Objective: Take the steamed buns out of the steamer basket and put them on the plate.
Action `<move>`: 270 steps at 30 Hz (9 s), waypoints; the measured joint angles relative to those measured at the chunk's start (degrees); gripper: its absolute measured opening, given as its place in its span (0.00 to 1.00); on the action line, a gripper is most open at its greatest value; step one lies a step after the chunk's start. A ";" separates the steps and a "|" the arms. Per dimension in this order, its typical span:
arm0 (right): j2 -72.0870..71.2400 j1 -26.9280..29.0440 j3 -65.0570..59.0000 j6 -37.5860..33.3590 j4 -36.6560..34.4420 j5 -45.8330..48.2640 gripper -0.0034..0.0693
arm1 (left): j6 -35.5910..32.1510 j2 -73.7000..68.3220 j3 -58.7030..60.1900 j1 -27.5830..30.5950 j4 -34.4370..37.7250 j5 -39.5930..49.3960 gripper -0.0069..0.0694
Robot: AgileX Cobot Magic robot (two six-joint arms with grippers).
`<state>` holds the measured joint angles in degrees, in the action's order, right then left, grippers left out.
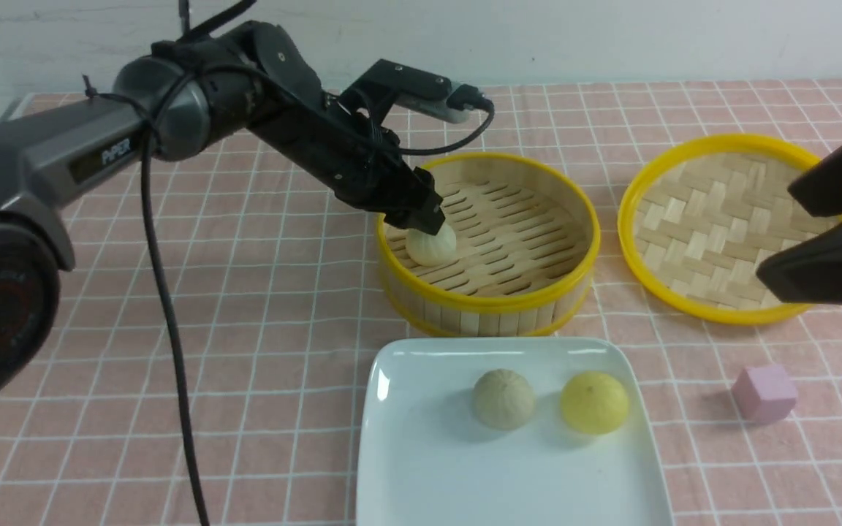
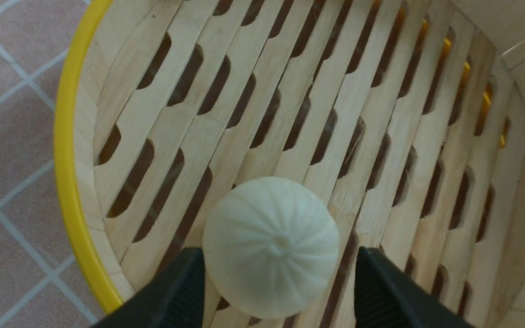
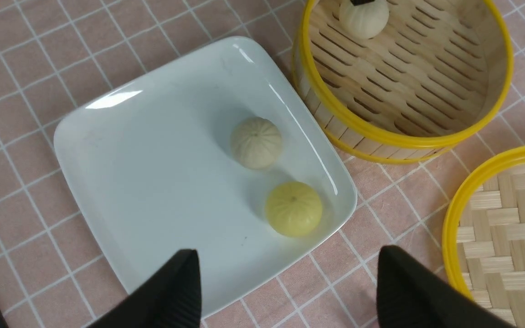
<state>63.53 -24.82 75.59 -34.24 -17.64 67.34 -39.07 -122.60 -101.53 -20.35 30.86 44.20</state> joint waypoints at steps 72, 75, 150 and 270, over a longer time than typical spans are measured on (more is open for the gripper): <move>0.00 0.00 0.00 0.02 -1.22 0.91 0.74 | 2.44 18.22 18.11 -11.88 -3.64 15.14 0.11; 0.00 0.00 0.00 0.02 -1.22 0.97 0.74 | 2.60 18.22 21.28 -11.94 -4.00 13.58 0.11; -23.36 0.00 -0.19 18.08 15.17 -15.85 0.74 | 35.27 34.75 11.25 -11.89 -37.80 -2.30 0.77; -54.32 0.00 -60.85 36.21 28.85 -33.59 0.37 | 57.54 82.24 72.53 32.34 -45.25 -22.82 0.74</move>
<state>9.20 -24.82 14.74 1.97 11.20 33.75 18.47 -40.36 -29.00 11.99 -14.39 21.38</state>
